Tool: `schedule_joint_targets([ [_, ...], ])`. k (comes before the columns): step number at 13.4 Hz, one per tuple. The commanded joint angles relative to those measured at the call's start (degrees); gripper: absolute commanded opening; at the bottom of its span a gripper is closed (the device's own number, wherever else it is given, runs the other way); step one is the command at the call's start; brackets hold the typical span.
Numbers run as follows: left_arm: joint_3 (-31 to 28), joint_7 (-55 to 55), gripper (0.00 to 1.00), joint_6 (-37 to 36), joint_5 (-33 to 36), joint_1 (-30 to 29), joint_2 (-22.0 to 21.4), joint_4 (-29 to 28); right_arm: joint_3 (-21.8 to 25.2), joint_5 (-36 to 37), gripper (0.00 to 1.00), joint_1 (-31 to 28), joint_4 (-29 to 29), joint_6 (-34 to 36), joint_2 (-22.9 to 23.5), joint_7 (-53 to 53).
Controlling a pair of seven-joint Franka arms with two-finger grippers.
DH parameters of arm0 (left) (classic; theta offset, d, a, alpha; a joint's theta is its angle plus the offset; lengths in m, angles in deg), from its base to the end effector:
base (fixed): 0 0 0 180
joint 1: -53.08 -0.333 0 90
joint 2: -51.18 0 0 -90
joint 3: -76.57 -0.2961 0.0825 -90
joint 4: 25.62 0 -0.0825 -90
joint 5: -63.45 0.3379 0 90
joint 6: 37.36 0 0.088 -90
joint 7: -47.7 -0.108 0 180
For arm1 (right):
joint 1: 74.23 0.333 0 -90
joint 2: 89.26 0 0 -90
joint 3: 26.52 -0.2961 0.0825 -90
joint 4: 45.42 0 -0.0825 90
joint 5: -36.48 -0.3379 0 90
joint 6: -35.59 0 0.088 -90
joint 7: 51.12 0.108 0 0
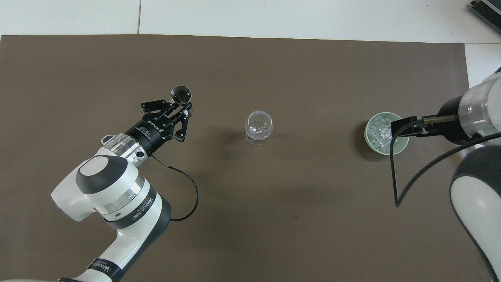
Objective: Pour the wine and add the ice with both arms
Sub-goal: 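Lift the jigger with the left gripper and carry it to the glass, then tilt the jigger over the wine glass with the left gripper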
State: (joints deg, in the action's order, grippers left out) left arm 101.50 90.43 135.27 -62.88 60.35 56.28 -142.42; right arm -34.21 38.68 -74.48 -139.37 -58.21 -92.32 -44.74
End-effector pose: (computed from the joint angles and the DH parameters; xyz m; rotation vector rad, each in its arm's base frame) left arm 0.4700 -0.2215 0.4146 0.7894 1.8988 -0.3768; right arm 0.4953 0.0626 0.6068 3.1011 0.0311 0.0859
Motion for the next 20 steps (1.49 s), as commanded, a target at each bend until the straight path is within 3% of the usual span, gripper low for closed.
schedule_joint_targets([
  [1, -0.58, 0.08, 0.00, 5.07, -0.85, 4.14, 2.71, 4.38, -0.40, -0.09, 1.00, -0.81, -1.06, 0.37, -1.16, -1.46],
  [13, -0.85, 0.08, 0.00, 9.21, -1.29, 10.03, 7.11, 10.63, -0.40, -0.09, 1.00, -0.81, -1.06, 0.46, -1.16, -1.46],
  [20, -0.85, -0.27, 0.00, 9.21, 7.57, 10.92, 7.82, 10.81, -0.31, -0.09, 1.00, -0.81, -1.14, 0.37, -1.07, -1.46],
])
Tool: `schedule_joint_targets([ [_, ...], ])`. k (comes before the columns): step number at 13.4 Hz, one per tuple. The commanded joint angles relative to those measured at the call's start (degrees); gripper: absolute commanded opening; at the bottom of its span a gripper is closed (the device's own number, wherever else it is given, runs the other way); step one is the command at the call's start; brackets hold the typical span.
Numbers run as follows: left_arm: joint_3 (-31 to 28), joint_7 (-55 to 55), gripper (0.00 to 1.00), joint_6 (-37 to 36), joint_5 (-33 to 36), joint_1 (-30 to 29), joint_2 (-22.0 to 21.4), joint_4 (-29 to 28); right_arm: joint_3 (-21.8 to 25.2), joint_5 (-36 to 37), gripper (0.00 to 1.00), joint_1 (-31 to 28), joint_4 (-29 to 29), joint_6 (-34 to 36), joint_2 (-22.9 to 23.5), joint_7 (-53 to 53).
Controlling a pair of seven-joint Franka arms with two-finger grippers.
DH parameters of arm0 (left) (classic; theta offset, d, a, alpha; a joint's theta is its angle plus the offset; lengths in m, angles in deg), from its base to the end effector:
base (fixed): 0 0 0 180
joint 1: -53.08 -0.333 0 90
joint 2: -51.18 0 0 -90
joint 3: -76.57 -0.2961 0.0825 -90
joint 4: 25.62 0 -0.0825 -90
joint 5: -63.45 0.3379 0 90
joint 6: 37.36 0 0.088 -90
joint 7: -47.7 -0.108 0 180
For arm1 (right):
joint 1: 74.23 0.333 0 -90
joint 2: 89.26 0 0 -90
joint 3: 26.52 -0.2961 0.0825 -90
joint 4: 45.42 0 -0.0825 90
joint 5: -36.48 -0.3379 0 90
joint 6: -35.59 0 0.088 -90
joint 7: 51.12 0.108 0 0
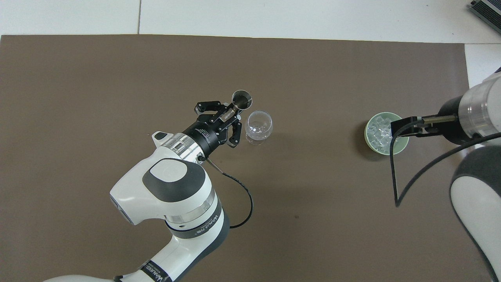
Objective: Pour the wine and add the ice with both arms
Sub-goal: 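Tilt the jigger over the wine glass with the left gripper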
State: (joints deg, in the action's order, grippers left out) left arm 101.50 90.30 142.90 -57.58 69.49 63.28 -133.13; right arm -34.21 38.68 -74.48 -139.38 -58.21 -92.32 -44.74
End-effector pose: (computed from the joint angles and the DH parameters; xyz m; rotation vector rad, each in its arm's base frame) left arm 0.4683 -0.2941 0.4206 0.9491 1.8594 -0.3487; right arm 0.4953 0.0626 0.6067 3.1011 0.0311 0.0857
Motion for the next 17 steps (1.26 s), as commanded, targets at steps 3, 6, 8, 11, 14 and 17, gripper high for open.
schedule_joint_targets([
  [3, -0.76, -0.32, 0.00, 1.68, 4.93, 1.87, 0.91, 1.34, -0.40, -0.09, 1.00, -0.81, -1.14, 0.37, -1.16, -1.46],
  [6, -0.76, -0.85, 0.00, 2.11, 6.42, 2.05, 0.91, 1.08, -0.40, -0.09, 1.00, -0.72, -1.14, 0.37, -1.16, -1.46],
  [8, -0.76, -1.03, 0.00, 2.20, 8.35, 2.22, 0.91, 0.73, -0.40, -0.09, 1.00, -0.81, -1.14, 0.37, -1.16, -1.46],
  [11, -0.76, -3.39, 0.00, 3.61, 9.33, 3.80, 0.91, 0.55, -0.40, -0.09, 1.00, -0.72, -1.14, 0.37, -1.07, -1.46],
  [14, -0.76, -3.93, 0.00, 3.61, 11.69, 3.89, 0.91, -0.24, -0.40, -0.09, 1.00, -0.81, -1.14, 0.46, -1.16, -1.46],
  [17, -0.76, -4.28, 0.00, 3.43, 13.90, 3.89, 0.91, -1.03, -0.40, -0.09, 1.00, -0.81, -1.14, 0.37, -1.16, -1.46],
])
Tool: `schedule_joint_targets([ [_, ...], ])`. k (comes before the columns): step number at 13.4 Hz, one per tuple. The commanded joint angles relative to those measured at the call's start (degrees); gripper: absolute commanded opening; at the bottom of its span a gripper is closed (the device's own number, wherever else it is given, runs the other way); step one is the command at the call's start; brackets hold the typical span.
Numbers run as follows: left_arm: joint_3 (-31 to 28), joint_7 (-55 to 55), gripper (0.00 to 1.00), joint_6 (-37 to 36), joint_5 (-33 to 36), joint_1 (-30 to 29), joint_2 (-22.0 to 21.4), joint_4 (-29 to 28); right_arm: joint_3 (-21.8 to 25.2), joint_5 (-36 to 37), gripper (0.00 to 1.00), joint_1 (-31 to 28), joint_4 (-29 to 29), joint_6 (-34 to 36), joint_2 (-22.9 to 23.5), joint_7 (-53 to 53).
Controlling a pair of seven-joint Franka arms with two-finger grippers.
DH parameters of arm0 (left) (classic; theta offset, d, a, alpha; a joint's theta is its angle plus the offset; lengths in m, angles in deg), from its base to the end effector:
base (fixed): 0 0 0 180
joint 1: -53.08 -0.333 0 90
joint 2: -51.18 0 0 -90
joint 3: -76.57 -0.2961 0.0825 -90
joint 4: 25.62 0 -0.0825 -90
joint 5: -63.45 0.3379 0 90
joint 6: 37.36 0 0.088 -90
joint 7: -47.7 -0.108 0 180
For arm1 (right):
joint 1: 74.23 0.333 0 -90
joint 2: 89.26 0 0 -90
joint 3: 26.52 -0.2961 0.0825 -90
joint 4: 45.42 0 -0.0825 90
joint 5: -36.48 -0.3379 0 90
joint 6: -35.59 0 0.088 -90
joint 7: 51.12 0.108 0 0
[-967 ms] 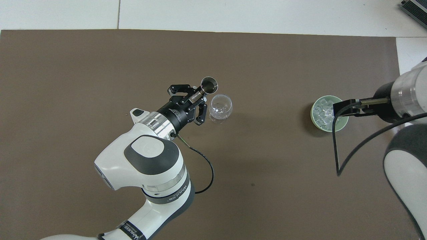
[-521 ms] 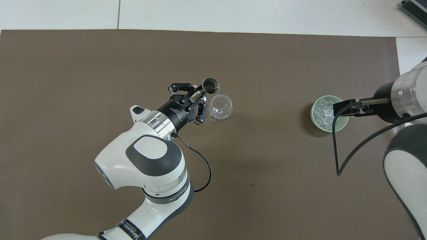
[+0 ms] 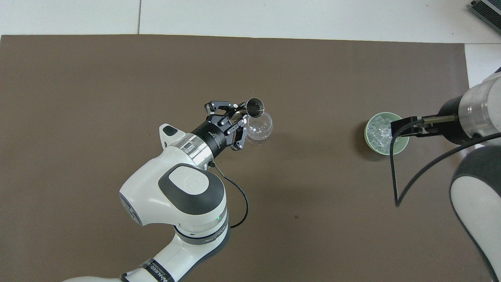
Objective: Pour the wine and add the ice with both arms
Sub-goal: 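Tilt the jigger over the wine glass with the left gripper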
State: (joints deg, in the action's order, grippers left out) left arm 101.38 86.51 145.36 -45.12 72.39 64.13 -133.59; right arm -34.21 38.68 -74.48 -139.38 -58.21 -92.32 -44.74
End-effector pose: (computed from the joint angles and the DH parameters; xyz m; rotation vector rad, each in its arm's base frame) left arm 0.4661 -0.3092 0.4240 1.2354 1.7123 -0.1663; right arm 0.4953 0.0626 0.6067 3.1011 0.0311 0.0857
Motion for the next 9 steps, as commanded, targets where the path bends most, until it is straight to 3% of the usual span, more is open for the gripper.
schedule_joint_targets([
  [1, -0.64, -1.27, 0.00, 0.97, 2.48, 0.99, 0.05, -0.67, -0.40, -0.09, 1.00, -0.72, -1.05, 0.45, -1.16, -1.46],
  [9, -0.64, -4.00, 0.00, 4.04, 4.16, 1.52, 0.40, 0.12, -0.40, -0.09, 1.00, -0.81, -1.05, 0.37, -1.07, -1.46],
])
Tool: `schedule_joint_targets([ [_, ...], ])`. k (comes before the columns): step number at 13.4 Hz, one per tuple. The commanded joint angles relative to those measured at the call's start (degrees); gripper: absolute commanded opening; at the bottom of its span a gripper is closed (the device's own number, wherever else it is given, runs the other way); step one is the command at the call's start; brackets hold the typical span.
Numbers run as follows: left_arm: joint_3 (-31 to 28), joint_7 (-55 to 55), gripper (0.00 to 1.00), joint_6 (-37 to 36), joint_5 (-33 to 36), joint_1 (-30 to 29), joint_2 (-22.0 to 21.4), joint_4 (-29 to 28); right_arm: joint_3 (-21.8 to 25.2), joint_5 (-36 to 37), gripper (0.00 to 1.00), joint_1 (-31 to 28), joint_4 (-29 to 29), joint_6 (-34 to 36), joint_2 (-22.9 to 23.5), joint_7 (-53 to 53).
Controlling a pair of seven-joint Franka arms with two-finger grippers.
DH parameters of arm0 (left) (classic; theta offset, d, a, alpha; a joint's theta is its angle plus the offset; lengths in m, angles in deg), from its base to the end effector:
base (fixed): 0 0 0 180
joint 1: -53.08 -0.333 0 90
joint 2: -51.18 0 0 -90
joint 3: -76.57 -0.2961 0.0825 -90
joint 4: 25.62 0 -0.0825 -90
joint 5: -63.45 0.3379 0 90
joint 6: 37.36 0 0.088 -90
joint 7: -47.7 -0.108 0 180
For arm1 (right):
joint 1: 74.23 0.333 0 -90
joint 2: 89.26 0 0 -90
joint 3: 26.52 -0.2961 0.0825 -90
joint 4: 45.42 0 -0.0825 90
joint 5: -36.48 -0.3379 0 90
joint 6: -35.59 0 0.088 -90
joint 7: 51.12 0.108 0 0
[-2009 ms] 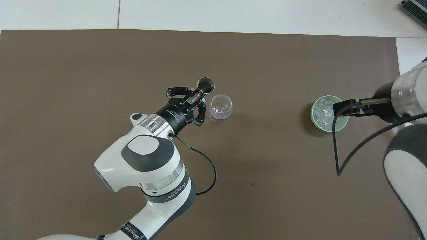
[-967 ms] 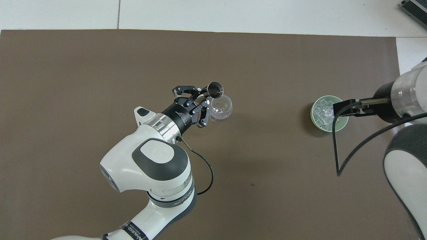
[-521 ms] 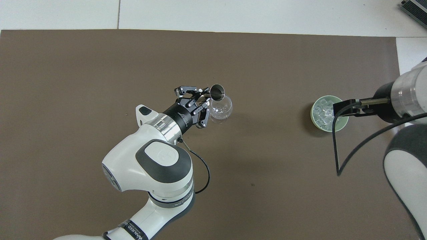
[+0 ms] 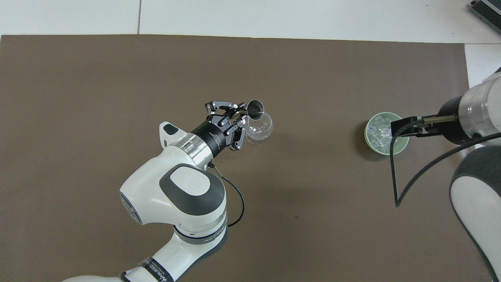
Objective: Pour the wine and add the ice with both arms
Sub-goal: 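Tilt the jigger over the wine glass with the left gripper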
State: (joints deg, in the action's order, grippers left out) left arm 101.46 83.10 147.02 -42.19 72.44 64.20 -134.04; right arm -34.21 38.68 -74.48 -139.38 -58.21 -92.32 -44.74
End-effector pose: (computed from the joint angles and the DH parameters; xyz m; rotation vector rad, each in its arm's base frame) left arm 0.4672 -0.3058 0.4243 1.3253 1.6602 -0.0720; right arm 0.4953 0.0626 0.6067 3.1011 0.0311 0.0857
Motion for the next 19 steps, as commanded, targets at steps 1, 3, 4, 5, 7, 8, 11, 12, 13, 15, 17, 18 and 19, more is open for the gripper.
schedule_joint_targets([
  [1, -0.73, -0.67, 0.00, 3.08, 1.23, 1.90, 0.51, 0.75, -0.40, -0.09, 1.00, -0.81, -1.05, 0.37, -1.07, -1.46],
  [3, -0.73, -0.94, 0.00, 4.48, 1.23, 2.43, 1.21, 1.54, -0.40, -0.09, 1.00, -0.72, -1.14, 0.37, -1.16, -1.46],
  [4, -0.73, -1.02, 0.00, 5.45, 1.23, 2.78, 1.48, 1.98, -0.40, -0.09, 1.00, -0.81, -1.05, 0.37, -1.16, -1.46],
  [5, -0.73, -1.03, 0.00, 6.24, 1.32, 2.87, 2.00, 2.85, -0.40, -0.09, 1.00, -0.72, -1.05, 0.37, -1.16, -1.46],
  [7, -0.73, -1.03, 0.00, 7.04, 2.19, 3.84, 2.01, 3.04, -0.31, -0.09, 1.00, -0.72, -1.14, 0.37, -1.07, -1.46],
  [8, -0.73, -1.11, 0.00, 7.47, 3.33, 3.84, 2.09, 3.04, -0.40, -0.09, 1.00, -0.81, -1.14, 0.37, -1.16, -1.46],
  [11, -0.73, -4.35, 0.00, 8.27, 4.13, 3.93, 2.36, 3.04, -0.31, -0.09, 1.00, -0.72, -1.05, 0.37, -1.16, -1.46],
  [12, -0.73, -4.54, 0.00, 8.53, 4.31, 4.01, 2.36, 3.04, -0.40, -0.09, 1.00, -0.72, -1.05, 0.37, -1.16, -1.46],
  [13, -0.73, -4.98, 0.00, 9.14, 4.57, 4.54, 2.45, 3.04, -0.40, -0.09, 1.00, -0.81, -1.14, 0.37, -1.07, -1.46],
  [15, -0.73, -5.16, 0.00, 10.46, 4.66, 5.07, 2.45, 3.04, -0.40, -0.09, 1.00, -0.81, -1.14, 0.37, -1.16, -1.46],
  [17, -0.73, -5.33, 0.00, 12.04, 5.45, 5.33, 3.06, 3.21, -0.40, -0.09, 1.00, -0.72, -1.14, 0.37, -1.07, -1.46],
  [18, -0.73, -5.51, 0.00, 13.01, 5.71, 5.42, 3.32, 3.39, -0.40, -0.09, 1.00, -0.72, -1.14, 0.37, -1.16, -1.46],
  [19, -0.64, -6.29, 0.00, 13.45, 7.02, 5.68, 3.41, 3.65, -0.31, -0.09, 1.00, -0.81, -1.14, 0.37, -1.16, -1.46],
])
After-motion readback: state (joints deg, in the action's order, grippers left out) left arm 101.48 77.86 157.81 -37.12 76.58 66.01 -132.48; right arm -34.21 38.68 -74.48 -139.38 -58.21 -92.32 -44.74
